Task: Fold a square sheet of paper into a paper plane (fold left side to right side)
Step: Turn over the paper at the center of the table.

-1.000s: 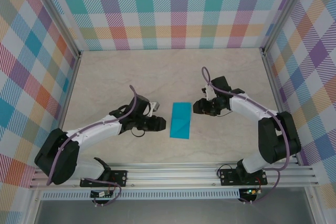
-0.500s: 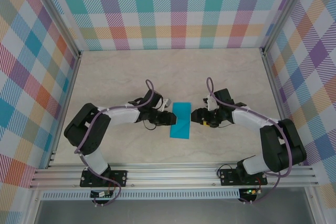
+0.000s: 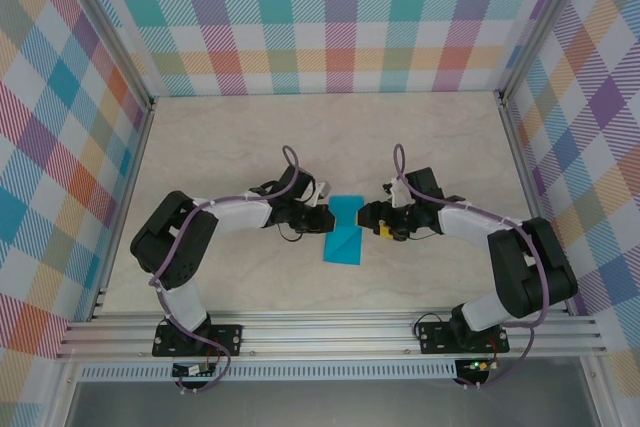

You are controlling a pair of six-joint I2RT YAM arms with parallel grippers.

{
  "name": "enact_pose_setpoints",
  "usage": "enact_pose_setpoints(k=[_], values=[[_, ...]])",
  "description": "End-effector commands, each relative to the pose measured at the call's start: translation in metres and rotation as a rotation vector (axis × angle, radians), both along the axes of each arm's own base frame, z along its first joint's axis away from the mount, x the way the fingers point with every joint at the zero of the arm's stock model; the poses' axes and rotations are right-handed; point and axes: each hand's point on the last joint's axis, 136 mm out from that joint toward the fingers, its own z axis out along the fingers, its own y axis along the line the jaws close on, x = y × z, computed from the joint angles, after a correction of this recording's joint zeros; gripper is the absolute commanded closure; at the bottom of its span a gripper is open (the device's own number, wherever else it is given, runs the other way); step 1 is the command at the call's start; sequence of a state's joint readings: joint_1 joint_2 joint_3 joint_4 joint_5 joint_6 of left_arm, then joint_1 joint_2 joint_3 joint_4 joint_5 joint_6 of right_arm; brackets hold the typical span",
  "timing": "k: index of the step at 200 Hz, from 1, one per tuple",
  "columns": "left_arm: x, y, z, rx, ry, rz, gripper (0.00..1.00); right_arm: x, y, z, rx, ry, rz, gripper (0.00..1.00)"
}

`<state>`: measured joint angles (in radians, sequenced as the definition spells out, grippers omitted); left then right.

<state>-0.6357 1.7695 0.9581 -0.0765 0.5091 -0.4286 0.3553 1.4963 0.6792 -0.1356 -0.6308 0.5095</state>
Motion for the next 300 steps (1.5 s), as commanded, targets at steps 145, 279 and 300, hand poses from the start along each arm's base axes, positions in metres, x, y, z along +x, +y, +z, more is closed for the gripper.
enact_pose_setpoints(k=[145,279,300], values=[[0.007,0.015,0.014,0.016,-0.047,0.032,0.84,0.008,0.057,0.001,0.141,0.073,0.114,0.61],[-0.008,0.059,0.242,-0.456,-0.477,0.157,0.14,-0.005,0.021,0.227,0.372,-0.612,0.217,1.00],[-0.026,0.053,0.291,-0.615,-0.539,0.087,0.12,-0.026,0.020,0.281,0.444,-0.731,0.288,1.00]])
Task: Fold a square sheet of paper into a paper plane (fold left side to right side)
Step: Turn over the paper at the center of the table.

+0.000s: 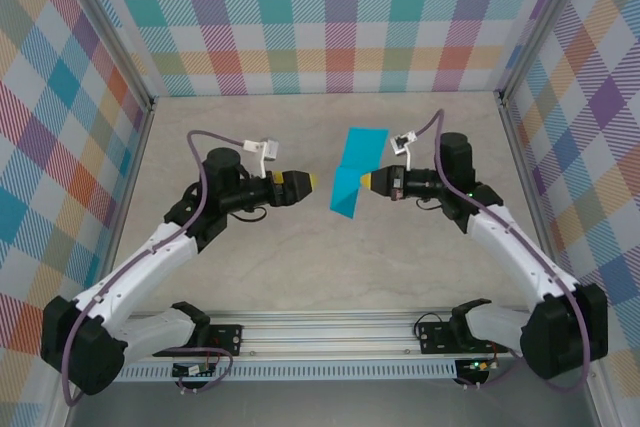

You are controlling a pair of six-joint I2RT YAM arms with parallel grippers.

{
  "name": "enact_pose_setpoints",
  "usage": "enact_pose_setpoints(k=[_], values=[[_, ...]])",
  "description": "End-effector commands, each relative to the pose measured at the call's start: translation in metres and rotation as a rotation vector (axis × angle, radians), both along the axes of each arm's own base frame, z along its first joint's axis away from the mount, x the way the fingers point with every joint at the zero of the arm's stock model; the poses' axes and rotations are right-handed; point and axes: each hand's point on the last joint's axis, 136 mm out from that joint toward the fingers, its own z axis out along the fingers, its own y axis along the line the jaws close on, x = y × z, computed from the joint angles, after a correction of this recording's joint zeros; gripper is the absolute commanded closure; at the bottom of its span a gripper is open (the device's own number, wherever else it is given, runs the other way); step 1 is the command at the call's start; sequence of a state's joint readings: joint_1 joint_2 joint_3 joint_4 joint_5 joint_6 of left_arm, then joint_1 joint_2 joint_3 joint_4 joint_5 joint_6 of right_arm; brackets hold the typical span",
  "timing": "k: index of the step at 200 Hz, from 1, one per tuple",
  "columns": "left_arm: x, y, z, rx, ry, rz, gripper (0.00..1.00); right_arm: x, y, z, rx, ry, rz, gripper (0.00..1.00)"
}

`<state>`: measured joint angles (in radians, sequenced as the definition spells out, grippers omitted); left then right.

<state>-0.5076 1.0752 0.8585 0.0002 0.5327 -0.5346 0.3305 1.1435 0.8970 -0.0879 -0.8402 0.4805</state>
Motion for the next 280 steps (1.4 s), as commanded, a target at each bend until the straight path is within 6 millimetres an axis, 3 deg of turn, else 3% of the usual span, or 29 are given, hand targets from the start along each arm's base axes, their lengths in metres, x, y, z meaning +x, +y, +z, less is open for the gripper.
enact_pose_setpoints(k=[1,32,62,110,164,190,214,224,237,244,257,265,280], values=[[-0.018,-0.008,0.059,-0.183,-0.106,-0.103,0.12,-0.032,0.002,0.068,0.089,-0.194,0.139,1.00],[-0.045,-0.025,0.105,-0.279,-0.211,-0.249,0.12,-0.055,0.001,0.116,0.146,-0.279,0.217,1.00],[-0.073,-0.046,0.130,-0.324,-0.292,-0.372,0.13,-0.066,0.006,0.130,0.154,-0.310,0.248,1.00],[-0.081,-0.066,0.133,-0.320,-0.286,-0.434,0.21,-0.082,0.013,0.139,0.174,-0.338,0.310,1.00],[-0.082,-0.069,0.131,-0.308,-0.287,-0.426,0.54,-0.086,0.010,0.137,0.158,-0.346,0.289,0.96],[-0.078,-0.068,0.121,-0.272,-0.282,-0.404,0.69,-0.084,0.007,0.130,0.123,-0.342,0.248,0.90],[-0.071,-0.065,0.102,-0.207,-0.254,-0.355,0.85,-0.078,0.003,0.115,0.059,-0.315,0.185,0.74],[-0.068,-0.064,0.094,-0.183,-0.242,-0.335,0.88,-0.074,0.000,0.105,0.021,-0.298,0.150,0.64],[-0.062,-0.062,0.082,-0.137,-0.222,-0.300,0.92,-0.068,-0.005,0.090,-0.040,-0.266,0.097,0.63],[-0.059,-0.060,0.075,-0.109,-0.215,-0.280,0.93,-0.064,-0.009,0.081,-0.080,-0.247,0.064,0.58],[-0.048,-0.054,0.054,-0.020,-0.186,-0.215,0.94,-0.054,-0.018,0.061,-0.167,-0.208,-0.015,0.49],[-0.040,-0.049,0.040,0.048,-0.171,-0.167,0.95,-0.046,-0.026,0.048,-0.228,-0.190,-0.078,0.37],[-0.025,-0.032,0.001,0.230,-0.122,-0.053,0.99,-0.032,-0.045,0.016,-0.363,-0.132,-0.197,0.31]])
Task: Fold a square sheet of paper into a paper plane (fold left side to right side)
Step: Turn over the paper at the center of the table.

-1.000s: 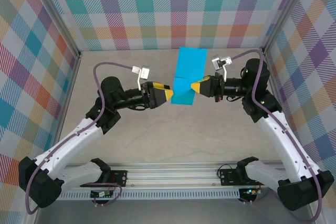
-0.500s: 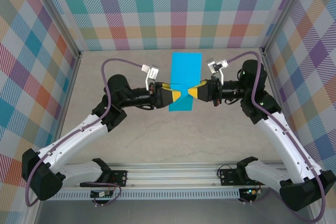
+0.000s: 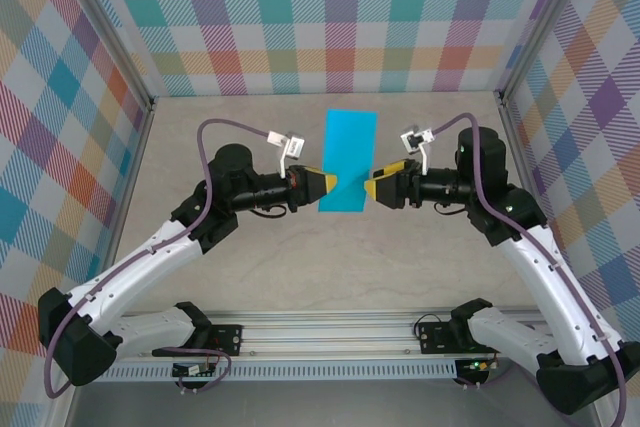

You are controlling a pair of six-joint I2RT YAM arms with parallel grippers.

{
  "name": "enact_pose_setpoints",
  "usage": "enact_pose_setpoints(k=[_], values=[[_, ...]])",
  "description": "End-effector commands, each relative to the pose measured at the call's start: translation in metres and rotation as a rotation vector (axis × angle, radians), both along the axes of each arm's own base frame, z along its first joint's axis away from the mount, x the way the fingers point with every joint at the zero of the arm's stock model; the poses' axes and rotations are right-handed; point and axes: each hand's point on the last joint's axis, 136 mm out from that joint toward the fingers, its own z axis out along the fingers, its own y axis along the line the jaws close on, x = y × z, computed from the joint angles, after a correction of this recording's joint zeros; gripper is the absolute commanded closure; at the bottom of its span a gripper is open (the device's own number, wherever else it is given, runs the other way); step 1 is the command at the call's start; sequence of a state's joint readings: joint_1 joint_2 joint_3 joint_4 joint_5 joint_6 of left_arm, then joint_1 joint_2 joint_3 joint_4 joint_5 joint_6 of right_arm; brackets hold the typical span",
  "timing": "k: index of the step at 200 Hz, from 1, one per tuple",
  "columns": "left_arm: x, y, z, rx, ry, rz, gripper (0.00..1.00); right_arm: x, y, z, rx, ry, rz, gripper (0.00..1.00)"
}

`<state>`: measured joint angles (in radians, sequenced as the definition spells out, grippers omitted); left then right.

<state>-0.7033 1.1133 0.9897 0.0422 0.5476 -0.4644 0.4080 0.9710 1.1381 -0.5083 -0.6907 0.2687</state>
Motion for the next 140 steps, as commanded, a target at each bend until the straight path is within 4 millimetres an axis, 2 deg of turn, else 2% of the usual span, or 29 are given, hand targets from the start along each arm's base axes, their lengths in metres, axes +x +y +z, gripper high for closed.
enact_pose_setpoints(k=[1,5,17,24,40,53,83,90,112,140], values=[[0.022,0.028,-0.059,0.284,0.023,0.200,0.99,0.021,-0.034,-0.056,-0.237,0.070,-0.235,0.29],[0.026,0.033,-0.068,0.330,0.027,0.235,1.00,0.026,-0.041,-0.065,-0.275,0.083,-0.277,0.26],[0.033,0.053,-0.104,0.513,0.058,0.338,1.00,0.033,-0.059,-0.091,-0.380,0.125,-0.370,0.22],[0.035,0.065,-0.122,0.622,0.068,0.387,1.00,0.037,-0.068,-0.105,-0.436,0.145,-0.416,0.16],[0.039,0.087,-0.150,0.875,0.049,0.497,1.00,0.041,-0.090,-0.131,-0.540,0.187,-0.512,0.01],[0.036,0.099,-0.161,1.036,0.028,0.558,1.00,0.044,-0.104,-0.145,-0.601,0.214,-0.575,0.00],[0.030,0.119,-0.168,1.282,0.008,0.701,1.00,0.047,-0.123,-0.164,-0.659,0.253,-0.673,0.00],[0.028,0.119,-0.168,1.306,0.019,0.722,1.00,0.048,-0.124,-0.167,-0.659,0.261,-0.684,0.00],[0.023,0.109,-0.189,1.381,0.081,0.746,1.00,0.049,-0.124,-0.177,-0.659,0.293,-0.690,0.00],[0.022,0.082,-0.219,1.422,0.152,0.731,1.00,0.049,-0.125,-0.193,-0.672,0.352,-0.688,0.00]])
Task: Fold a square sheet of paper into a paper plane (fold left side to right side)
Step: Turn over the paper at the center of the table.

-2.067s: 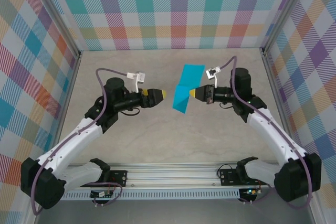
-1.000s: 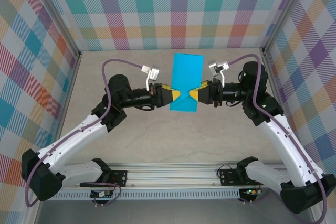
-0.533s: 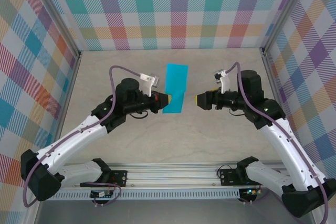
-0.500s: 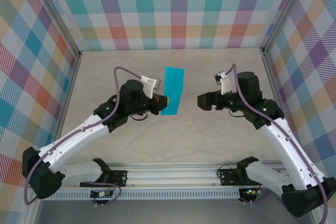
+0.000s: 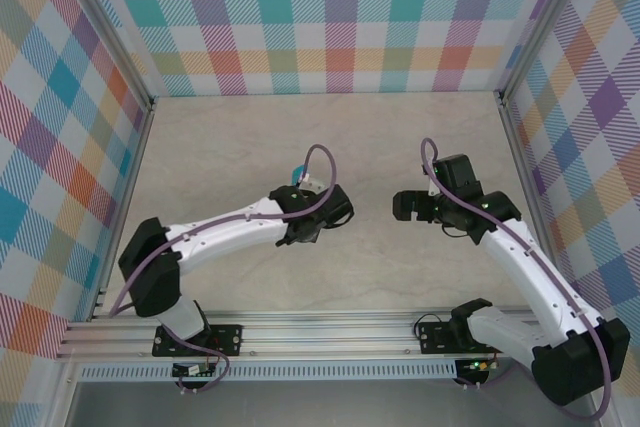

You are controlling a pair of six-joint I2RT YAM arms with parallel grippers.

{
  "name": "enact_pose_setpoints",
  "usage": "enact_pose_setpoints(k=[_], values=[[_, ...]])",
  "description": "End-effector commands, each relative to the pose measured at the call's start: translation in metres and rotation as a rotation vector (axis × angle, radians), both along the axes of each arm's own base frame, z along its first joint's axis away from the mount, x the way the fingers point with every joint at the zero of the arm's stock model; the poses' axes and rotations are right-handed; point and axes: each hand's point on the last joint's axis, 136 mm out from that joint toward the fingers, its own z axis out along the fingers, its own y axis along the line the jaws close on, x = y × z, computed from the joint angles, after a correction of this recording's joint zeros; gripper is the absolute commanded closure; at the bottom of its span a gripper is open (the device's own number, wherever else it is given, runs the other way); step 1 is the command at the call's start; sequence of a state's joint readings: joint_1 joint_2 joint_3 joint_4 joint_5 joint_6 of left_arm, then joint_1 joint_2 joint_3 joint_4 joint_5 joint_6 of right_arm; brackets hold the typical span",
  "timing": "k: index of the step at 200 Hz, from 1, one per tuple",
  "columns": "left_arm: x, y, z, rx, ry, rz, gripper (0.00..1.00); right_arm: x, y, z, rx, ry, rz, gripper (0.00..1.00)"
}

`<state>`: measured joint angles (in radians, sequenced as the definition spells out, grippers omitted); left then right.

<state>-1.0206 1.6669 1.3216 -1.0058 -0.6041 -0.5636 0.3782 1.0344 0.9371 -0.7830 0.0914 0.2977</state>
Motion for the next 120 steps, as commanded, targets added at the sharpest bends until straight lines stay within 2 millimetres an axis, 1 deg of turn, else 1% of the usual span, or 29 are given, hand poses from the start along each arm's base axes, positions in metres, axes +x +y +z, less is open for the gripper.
enact_pose_setpoints(k=[1,27,48,73,86,102,120], values=[[-0.005,-0.002,-0.014,0.081,0.016,0.076,1.00,0.001,-0.006,-0.016,-0.011,0.048,-0.050,0.00],[-0.002,-0.033,-0.036,0.062,0.083,0.067,1.00,0.000,-0.007,-0.027,-0.004,0.078,-0.067,0.00],[0.001,-0.053,-0.054,0.046,0.128,0.063,1.00,-0.001,-0.007,-0.031,0.007,0.089,-0.075,0.00],[0.005,-0.073,-0.075,0.025,0.189,0.052,1.00,-0.005,-0.016,-0.038,-0.011,0.110,-0.112,0.00],[0.005,-0.086,-0.087,-0.017,0.241,0.048,0.98,-0.008,-0.022,-0.042,-0.013,0.133,-0.135,0.00],[0.008,-0.104,-0.094,-0.104,0.292,0.043,0.91,-0.010,-0.029,-0.045,-0.009,0.151,-0.156,0.00],[0.015,-0.124,-0.089,-0.214,0.323,0.029,0.79,-0.011,-0.032,-0.047,0.017,0.167,-0.169,0.00]])
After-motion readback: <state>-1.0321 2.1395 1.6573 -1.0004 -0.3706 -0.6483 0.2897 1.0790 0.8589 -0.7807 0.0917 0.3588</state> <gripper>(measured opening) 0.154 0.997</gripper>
